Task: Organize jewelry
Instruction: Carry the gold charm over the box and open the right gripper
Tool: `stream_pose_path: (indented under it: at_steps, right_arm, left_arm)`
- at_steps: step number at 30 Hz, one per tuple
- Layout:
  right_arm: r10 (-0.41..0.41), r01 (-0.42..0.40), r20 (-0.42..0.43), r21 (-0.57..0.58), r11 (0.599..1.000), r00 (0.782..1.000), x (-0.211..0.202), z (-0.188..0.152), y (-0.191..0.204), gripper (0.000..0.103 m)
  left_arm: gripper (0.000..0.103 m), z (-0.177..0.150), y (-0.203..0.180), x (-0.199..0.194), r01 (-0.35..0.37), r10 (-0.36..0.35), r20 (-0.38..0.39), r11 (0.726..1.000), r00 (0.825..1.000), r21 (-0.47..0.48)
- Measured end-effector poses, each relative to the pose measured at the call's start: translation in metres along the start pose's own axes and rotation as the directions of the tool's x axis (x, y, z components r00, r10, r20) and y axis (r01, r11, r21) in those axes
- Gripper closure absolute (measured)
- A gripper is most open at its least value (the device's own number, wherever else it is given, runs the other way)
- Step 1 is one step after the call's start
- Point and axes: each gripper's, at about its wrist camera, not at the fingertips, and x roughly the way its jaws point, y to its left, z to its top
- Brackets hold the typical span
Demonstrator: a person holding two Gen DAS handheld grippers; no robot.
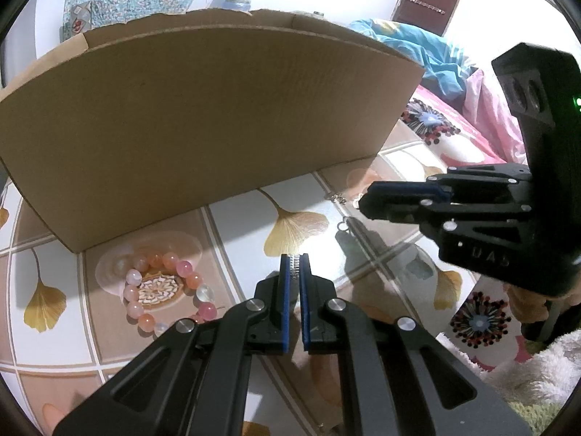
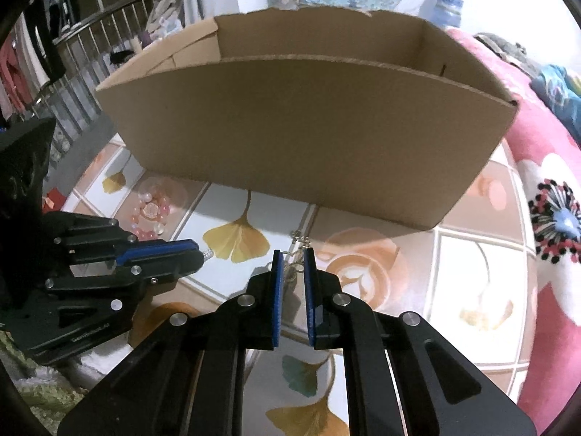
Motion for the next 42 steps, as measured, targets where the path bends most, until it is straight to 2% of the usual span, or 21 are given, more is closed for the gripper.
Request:
stream_pose_path:
  at_steps: [7, 11, 14, 16, 19, 21, 24, 26, 29, 33, 34, 38, 42]
  right_arm:
    - [-0.002, 0.0, 0.051, 0.038, 0.999, 0.999, -0.023, -0.001, -0.006, 0.094]
    - [0.014, -0.021, 0.107, 0.055, 0.998, 0.994, -0.043, 0.007, -0.006, 0.094]
    - [0.028, -0.037, 0.175, 0.05, 0.998, 0.984, -0.062, 0.02, -0.005, 0.094]
    - [0.039, -0.049, 0.223, 0.041, 0.998, 0.974, -0.075, 0.033, -0.005, 0.094]
    - [0.05, -0.058, 0.281, 0.021, 0.998, 0.958, -0.087, 0.055, -0.006, 0.094]
    - [0.054, -0.063, 0.295, 0.019, 0.998, 0.954, -0.087, 0.066, -0.007, 0.094]
    - [0.059, -0.072, 0.286, 0.036, 0.997, 0.956, -0.073, 0.09, -0.011, 0.094]
    - [0.064, -0.083, 0.261, 0.061, 0.995, 0.963, -0.06, 0.1, -0.016, 0.094]
    - [0.064, -0.088, 0.216, 0.101, 0.991, 0.974, -0.038, 0.115, -0.022, 0.094]
    - [0.057, -0.081, 0.159, 0.149, 0.985, 0.986, -0.013, 0.125, -0.029, 0.091]
    - [0.056, -0.081, 0.16, 0.158, 0.984, 0.986, -0.012, 0.123, -0.03, 0.089]
    - [0.062, -0.097, 0.19, 0.181, 0.979, 0.98, -0.019, 0.12, -0.032, 0.078]
    - [0.061, -0.104, 0.22, 0.191, 0.976, 0.974, -0.031, 0.118, -0.031, 0.073]
  left_arm:
    - [0.098, 0.006, -0.011, -0.019, 0.012, -0.014, 0.046, 1.0, 0.999, 0.026]
    - [0.098, 0.017, -0.019, -0.042, 0.039, -0.042, 0.1, 0.999, 0.994, 0.038]
    - [0.098, 0.032, -0.025, -0.065, 0.077, -0.084, 0.161, 0.996, 0.983, 0.046]
    - [0.098, 0.047, -0.029, -0.082, 0.108, -0.116, 0.212, 0.993, 0.97, 0.051]
    - [0.098, 0.072, -0.03, -0.096, 0.114, -0.127, 0.261, 0.991, 0.957, 0.065]
    - [0.098, 0.087, -0.026, -0.096, 0.09, -0.104, 0.269, 0.994, 0.958, 0.064]
    - [0.098, 0.11, -0.009, -0.085, 0.027, -0.035, 0.245, 0.999, 0.969, 0.036]
    - [0.098, 0.126, 0.004, -0.067, 0.015, -0.014, 0.199, 1.0, 0.98, -0.004]
    - [0.098, 0.147, 0.018, -0.038, -0.039, 0.044, 0.138, 0.999, 0.989, -0.038]
    - [0.098, 0.157, 0.03, -0.018, -0.085, 0.092, 0.107, 0.994, 0.99, -0.069]
    - [0.097, 0.157, 0.034, -0.017, -0.087, 0.095, 0.106, 0.993, 0.99, -0.076]
    - [0.079, 0.152, 0.038, -0.024, -0.107, 0.118, 0.133, 0.99, 0.984, -0.09]
    - [0.071, 0.149, 0.036, -0.037, -0.139, 0.152, 0.154, 0.986, 0.976, -0.092]
